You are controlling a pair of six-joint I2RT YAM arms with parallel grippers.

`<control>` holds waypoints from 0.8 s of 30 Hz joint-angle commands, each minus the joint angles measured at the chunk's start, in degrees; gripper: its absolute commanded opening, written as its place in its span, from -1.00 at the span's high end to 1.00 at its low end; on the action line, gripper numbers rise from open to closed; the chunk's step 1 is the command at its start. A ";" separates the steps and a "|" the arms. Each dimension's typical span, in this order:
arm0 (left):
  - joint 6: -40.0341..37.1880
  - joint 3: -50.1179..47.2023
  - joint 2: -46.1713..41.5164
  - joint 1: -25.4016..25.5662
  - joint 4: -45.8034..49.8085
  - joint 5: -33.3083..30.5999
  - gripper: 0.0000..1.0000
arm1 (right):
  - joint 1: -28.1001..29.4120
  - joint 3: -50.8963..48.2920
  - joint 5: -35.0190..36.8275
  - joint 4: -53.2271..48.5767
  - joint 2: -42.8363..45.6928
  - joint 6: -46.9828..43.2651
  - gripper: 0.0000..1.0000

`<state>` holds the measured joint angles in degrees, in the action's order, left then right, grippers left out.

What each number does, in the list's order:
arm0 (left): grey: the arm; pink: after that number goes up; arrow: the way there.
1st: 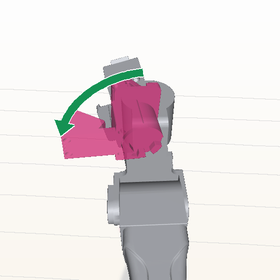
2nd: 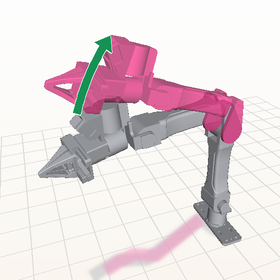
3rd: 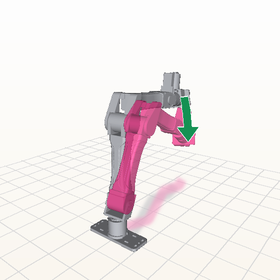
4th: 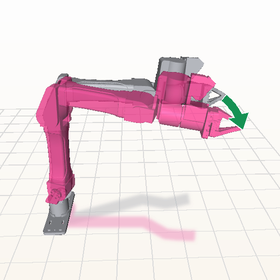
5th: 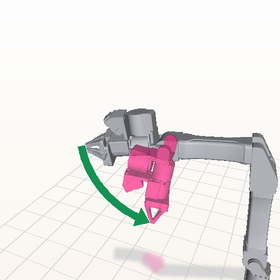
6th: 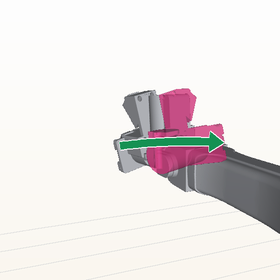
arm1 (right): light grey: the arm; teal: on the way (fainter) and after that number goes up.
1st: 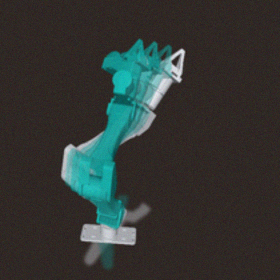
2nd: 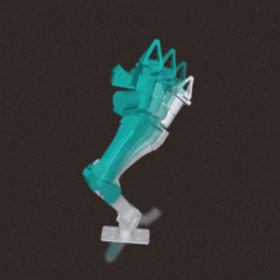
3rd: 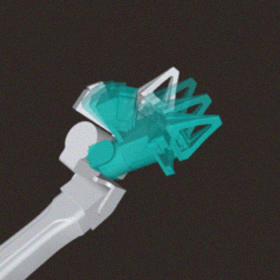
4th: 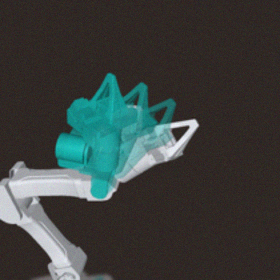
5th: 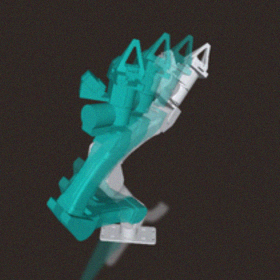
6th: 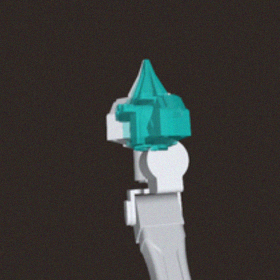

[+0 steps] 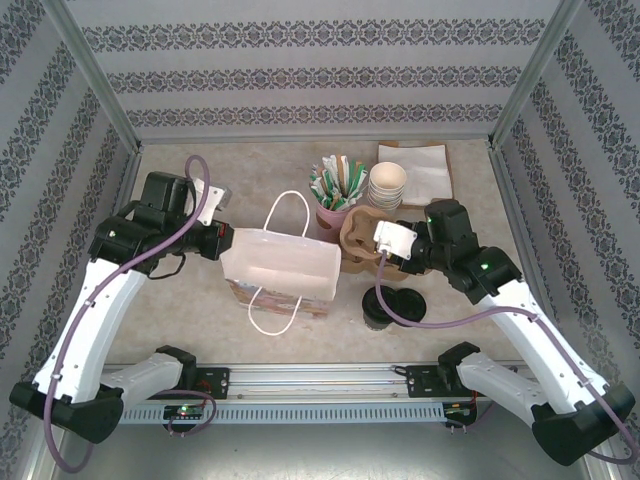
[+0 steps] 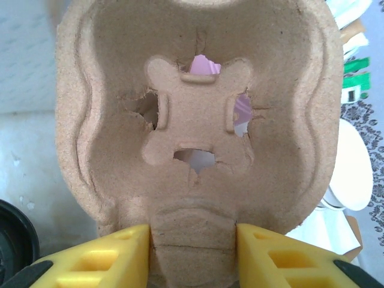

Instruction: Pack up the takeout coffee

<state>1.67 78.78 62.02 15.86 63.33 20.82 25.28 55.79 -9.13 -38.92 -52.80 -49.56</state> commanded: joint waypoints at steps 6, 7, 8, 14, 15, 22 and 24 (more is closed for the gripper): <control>-6.43 0.76 3.33 -5.05 -1.25 5.36 1.00 | 0.23 6.92 -3.04 -2.05 1.23 9.57 0.18; -6.24 0.76 3.44 -5.09 -1.63 5.60 1.00 | 0.21 7.45 -3.41 -2.03 1.45 10.44 0.18; -6.05 0.91 3.59 -5.19 -1.77 6.10 1.00 | 0.22 8.29 -3.99 -2.20 1.47 12.10 0.17; -2.58 3.04 5.51 -5.17 -1.45 8.89 0.95 | 0.71 16.27 -10.81 -5.02 0.18 20.72 0.21; -2.21 3.31 5.92 -5.16 -1.16 9.50 0.82 | 0.89 17.33 -11.57 -5.27 -0.06 22.08 0.21; 0.64 4.76 6.52 -5.16 -1.25 9.44 -0.06 | 6.01 24.39 -14.77 -5.93 -2.37 29.07 0.27; 1.66 5.59 6.86 -5.14 -0.82 8.48 -0.20 | 9.01 25.37 -14.17 -5.10 -2.90 29.92 0.27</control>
<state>1.26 82.13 68.69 11.14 63.31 29.32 31.70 79.20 -21.23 -43.97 -55.05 -23.83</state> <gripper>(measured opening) 0.580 0.365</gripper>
